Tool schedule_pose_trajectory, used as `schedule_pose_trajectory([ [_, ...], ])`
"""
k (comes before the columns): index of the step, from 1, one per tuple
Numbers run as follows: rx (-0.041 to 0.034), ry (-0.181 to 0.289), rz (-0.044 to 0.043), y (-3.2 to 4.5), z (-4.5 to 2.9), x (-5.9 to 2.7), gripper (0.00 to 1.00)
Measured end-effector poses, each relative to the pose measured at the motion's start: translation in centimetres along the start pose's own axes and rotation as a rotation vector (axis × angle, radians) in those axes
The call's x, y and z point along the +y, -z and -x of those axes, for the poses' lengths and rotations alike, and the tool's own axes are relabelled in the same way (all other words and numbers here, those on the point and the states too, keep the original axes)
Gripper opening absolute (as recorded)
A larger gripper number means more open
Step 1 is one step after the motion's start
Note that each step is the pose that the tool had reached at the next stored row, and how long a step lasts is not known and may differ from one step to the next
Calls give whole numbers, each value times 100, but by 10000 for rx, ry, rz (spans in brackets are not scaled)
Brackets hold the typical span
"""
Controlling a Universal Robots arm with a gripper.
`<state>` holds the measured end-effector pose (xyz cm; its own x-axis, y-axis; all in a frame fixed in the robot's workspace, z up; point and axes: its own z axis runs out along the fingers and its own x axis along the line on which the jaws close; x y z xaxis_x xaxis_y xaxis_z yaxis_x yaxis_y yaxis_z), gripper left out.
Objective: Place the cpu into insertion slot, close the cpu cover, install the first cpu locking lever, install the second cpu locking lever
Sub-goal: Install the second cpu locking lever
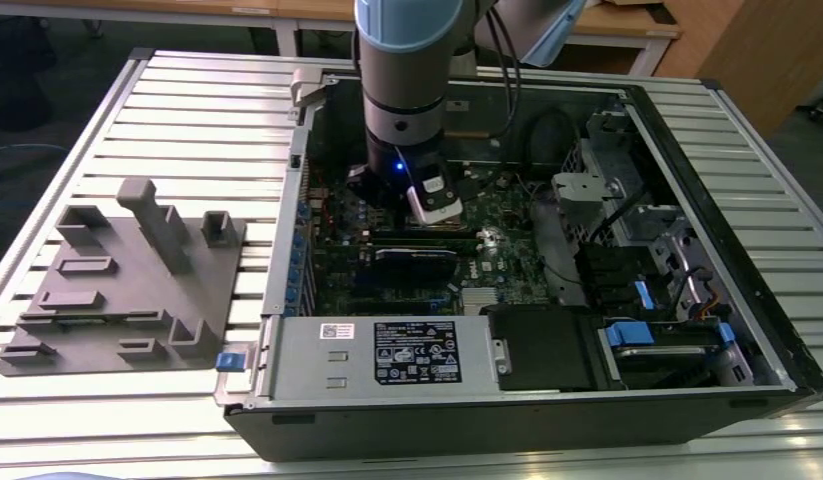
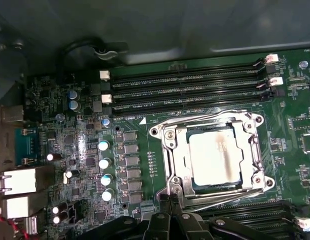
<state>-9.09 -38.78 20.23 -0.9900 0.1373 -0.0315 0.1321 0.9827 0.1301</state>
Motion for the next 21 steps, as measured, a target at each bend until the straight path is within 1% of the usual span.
schedule_pose_trajectory([
  [2, 0, 0, 2, 11, 0, 2, 11],
  [3, 2, 0, 16, 12, 0, 1, 11],
  [4, 7, -1, 49, 13, 1, -2, 11],
  [5, 16, -4, 107, 14, 2, -6, 11],
  [7, 40, -14, 299, 16, 4, -22, 11],
  [8, 50, -18, 377, 17, 5, -34, 11],
  [9, 56, -20, 425, 18, 7, -44, 11],
  [10, 60, -22, 452, 19, 8, -50, 11],
  [14, 61, -24, 463, 22, 7, -52, 11],
  [15, 62, -23, 461, 35, 8, -51, 11],
  [21, 61, -23, 464, 210, 14, -27, 11],
])
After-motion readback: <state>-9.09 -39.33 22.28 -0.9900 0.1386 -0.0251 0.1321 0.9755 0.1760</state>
